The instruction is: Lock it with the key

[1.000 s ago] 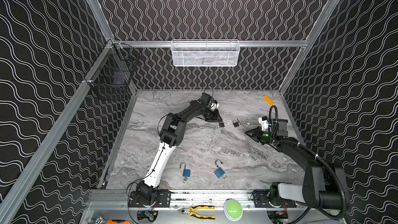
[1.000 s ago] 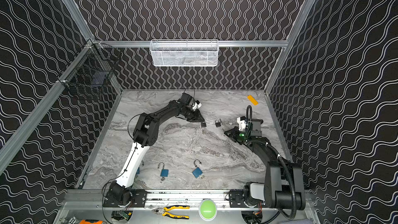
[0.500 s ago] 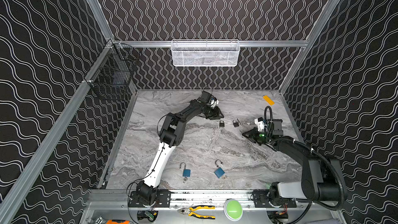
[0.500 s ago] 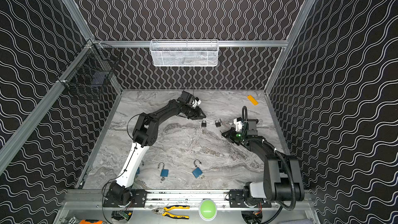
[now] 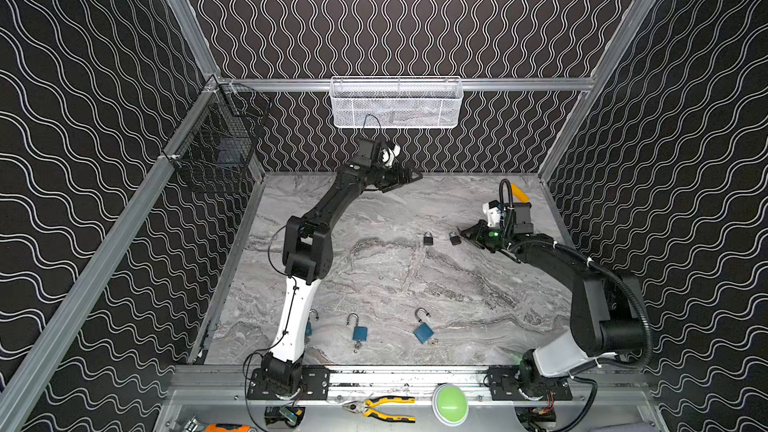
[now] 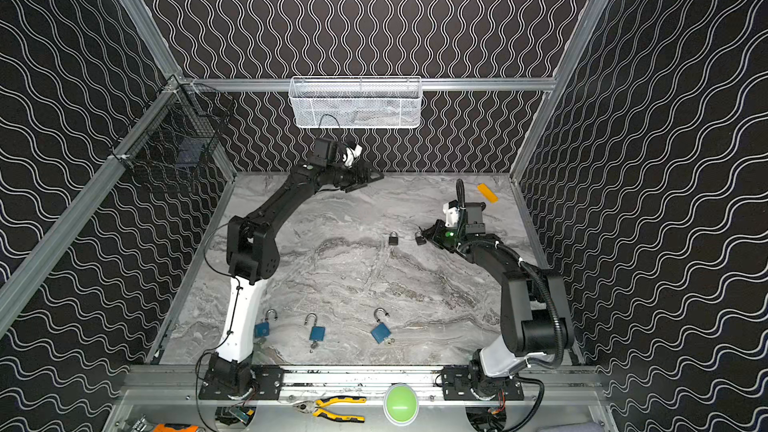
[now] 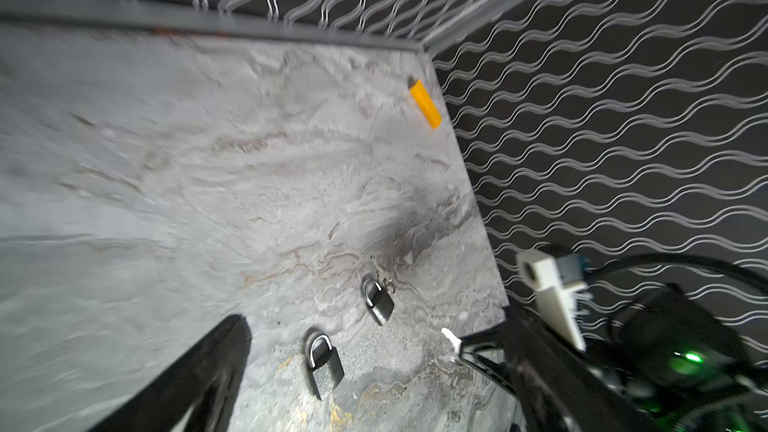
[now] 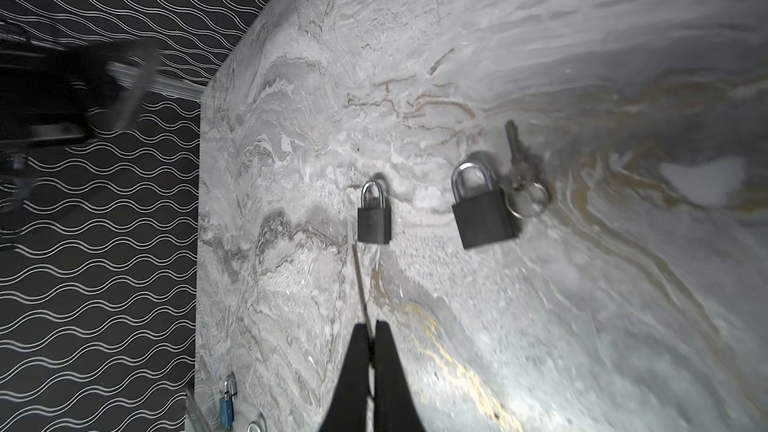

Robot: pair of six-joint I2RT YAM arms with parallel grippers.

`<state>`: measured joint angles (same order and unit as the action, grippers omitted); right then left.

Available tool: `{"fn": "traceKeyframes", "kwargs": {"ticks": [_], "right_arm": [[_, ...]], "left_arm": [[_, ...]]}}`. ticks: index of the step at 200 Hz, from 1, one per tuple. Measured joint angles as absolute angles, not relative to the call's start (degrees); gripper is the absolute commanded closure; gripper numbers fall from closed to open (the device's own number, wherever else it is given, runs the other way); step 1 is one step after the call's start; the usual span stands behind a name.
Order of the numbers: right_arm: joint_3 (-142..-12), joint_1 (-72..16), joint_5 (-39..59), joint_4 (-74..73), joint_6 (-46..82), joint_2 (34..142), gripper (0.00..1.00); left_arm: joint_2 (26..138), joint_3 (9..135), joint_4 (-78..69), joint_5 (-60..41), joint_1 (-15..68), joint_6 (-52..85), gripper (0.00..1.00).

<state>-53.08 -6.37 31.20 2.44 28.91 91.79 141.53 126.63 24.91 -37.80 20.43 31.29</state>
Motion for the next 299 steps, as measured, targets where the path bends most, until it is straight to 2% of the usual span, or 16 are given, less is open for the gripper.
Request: {"fn": "traceKeyframes", "kwargs": {"ticks": [29,76,117,145,199,264,299], "right_arm": [[-57.63,-9.72,27.88,3.53,28.95,96.29,1.0],[-63.13,-13.43,22.24,3.97,29.56,103.35,1.0],[-65.14,-15.31,18.87,4.8,30.55,107.92,1.0],[-65.91,-16.53,17.58,5.15,31.11,111.09,1.0],[-65.73,-17.43,17.04,4.49,32.58,112.16,0.99],[-65.47,-18.37,16.82,2.02,34.96,113.14,0.79],[-65.14,-18.7,16.38,0.99,35.33,112.46,0.58]], "left_arm": [[132.57,118.5,22.87,-35.18,18.48,31.24,0.02],[113.25,96.25,17.63,-26.87,18.33,31.16,0.01],[100.86,78.17,15.57,-18.79,18.33,32.34,0.01],[94.5,68.86,14.92,-14.68,18.28,34.57,0.02],[88.68,60.95,15.11,-12.27,16.62,34.83,0.02],[84.73,55.48,12.58,-14.63,16.45,36.69,0.02],[81.89,53.43,13.5,-15.22,15.99,36.1,0.01]]}}
